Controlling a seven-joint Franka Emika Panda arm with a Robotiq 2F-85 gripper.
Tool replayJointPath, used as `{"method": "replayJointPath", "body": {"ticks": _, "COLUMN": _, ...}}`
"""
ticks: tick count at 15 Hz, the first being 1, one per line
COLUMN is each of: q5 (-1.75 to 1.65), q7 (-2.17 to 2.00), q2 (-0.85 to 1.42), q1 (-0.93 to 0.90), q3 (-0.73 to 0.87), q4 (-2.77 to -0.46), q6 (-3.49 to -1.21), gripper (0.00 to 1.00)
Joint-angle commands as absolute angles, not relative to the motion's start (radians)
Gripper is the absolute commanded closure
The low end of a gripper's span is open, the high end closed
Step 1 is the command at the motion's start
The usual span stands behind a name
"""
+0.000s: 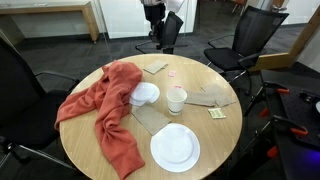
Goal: Pick the pen on the table and put it in the cup
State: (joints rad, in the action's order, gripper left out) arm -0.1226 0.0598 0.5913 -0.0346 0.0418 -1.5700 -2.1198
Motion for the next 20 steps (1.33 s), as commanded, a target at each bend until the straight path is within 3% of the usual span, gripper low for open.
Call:
{"method": "replayJointPath", "body": {"ticks": 1, "q5": -0.128, "q7": 0.056, "q2": 0.591, "q1": -0.027, "q3": 0.032, "q4": -1.567, "q6": -2.116, "gripper": 0.96}}
{"method": "replayJointPath", "body": {"ticks": 9, "q5": -0.127, "q7": 0.225, "q2": 0.559, "q1": -0.002, "q3": -0.004, "q4": -1.610, "q6": -2.236, "gripper": 0.96}}
{"method": "replayJointPath", "body": {"ticks": 20, "q5": 0.076, "q7": 0.836, "q2": 0.457, "q1": 0.201, "q3": -0.209, "q4": -1.814, "q6": -2.464, "gripper": 0.96}}
